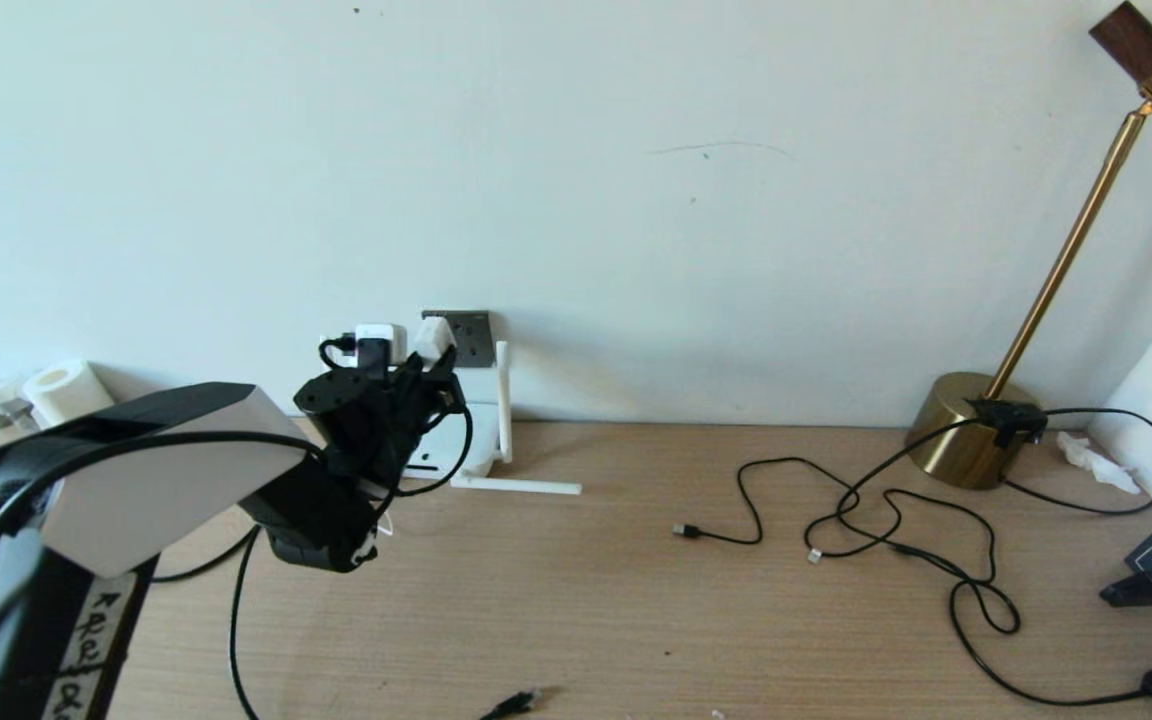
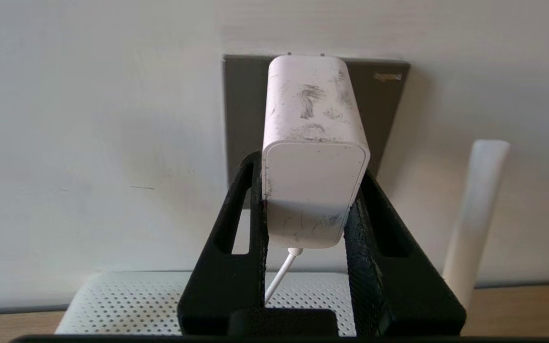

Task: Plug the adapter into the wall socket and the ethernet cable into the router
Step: Plug plug into socket

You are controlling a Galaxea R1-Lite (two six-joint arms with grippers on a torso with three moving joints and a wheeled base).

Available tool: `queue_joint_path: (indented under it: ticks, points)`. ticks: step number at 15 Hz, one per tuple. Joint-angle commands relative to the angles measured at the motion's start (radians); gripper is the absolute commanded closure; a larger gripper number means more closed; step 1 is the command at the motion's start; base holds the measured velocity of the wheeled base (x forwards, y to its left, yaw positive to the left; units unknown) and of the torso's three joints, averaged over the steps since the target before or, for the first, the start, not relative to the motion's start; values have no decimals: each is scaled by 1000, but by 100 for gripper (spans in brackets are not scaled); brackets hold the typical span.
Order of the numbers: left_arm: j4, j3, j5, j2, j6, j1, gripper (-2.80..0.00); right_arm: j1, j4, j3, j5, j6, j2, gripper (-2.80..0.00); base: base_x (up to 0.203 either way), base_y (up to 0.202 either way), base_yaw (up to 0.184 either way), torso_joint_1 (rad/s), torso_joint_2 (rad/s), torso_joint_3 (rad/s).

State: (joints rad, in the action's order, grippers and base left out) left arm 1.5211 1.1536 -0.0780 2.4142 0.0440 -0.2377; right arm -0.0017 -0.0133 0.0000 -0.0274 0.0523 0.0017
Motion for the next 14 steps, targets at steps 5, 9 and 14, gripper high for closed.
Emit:
queue_joint_path:
  ticks: [5,9,14]
  points:
    - [9,14,20,57,13,0,0,0,-1,0,0,0,0,0,0,0,0,0,0,0]
    - [9,54,22,61,16,7,0,0,-1,0,0,0,0,0,0,0,0,0,0,0]
    - [9,66,23,69,16,18,0,0,-1,0,0,0,0,0,0,0,0,0,0,0]
